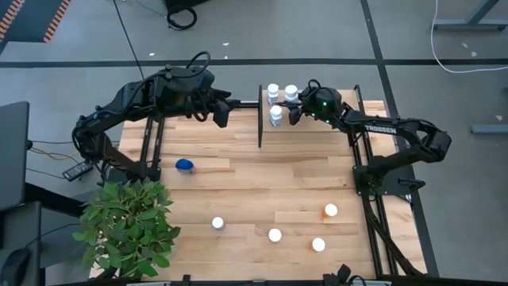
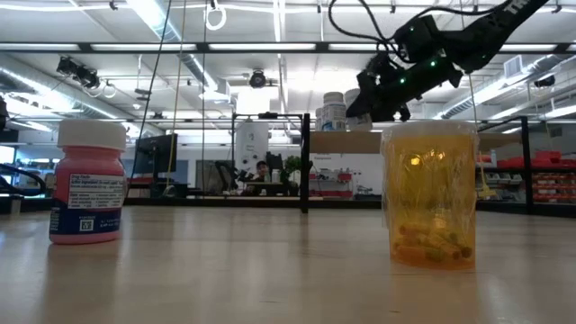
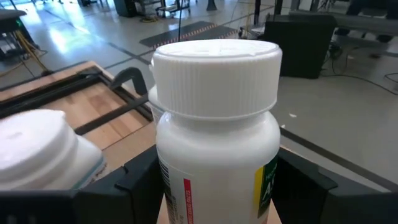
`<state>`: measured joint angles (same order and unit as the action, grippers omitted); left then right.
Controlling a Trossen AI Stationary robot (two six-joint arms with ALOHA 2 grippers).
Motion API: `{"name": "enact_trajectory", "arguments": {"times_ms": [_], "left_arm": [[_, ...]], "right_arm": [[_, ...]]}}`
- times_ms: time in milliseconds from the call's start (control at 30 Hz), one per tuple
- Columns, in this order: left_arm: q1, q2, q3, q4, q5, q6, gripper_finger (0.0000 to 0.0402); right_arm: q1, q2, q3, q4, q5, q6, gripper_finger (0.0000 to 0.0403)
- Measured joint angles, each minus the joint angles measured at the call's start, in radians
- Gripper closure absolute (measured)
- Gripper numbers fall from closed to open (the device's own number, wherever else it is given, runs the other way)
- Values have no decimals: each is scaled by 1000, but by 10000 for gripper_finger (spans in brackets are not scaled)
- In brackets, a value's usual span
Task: Pick and place medicine bottles onto shelf by color
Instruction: Put the white green medicine bottle on the shelf
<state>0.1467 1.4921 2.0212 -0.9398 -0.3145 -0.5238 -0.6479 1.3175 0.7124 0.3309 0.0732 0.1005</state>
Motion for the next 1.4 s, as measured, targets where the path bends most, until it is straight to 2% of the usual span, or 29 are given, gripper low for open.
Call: {"name": "enact_trajectory", "arguments": {"times_ms": [200, 533, 1033, 1400], "left_arm": [[0, 0, 0, 0, 0, -36, 170], [-7, 0, 0, 0, 0, -37, 171], [-7, 0, 0, -1, 0, -34, 171], [-17, 0, 0, -1, 0, -36, 171]], "right_arm": [[-6, 59, 0, 59, 16, 24, 154], [-62, 63, 0, 35, 49, 20, 154], [-76, 59, 3, -2, -3, 46, 153], [-54, 63, 1, -55, -19, 64, 135]]}}
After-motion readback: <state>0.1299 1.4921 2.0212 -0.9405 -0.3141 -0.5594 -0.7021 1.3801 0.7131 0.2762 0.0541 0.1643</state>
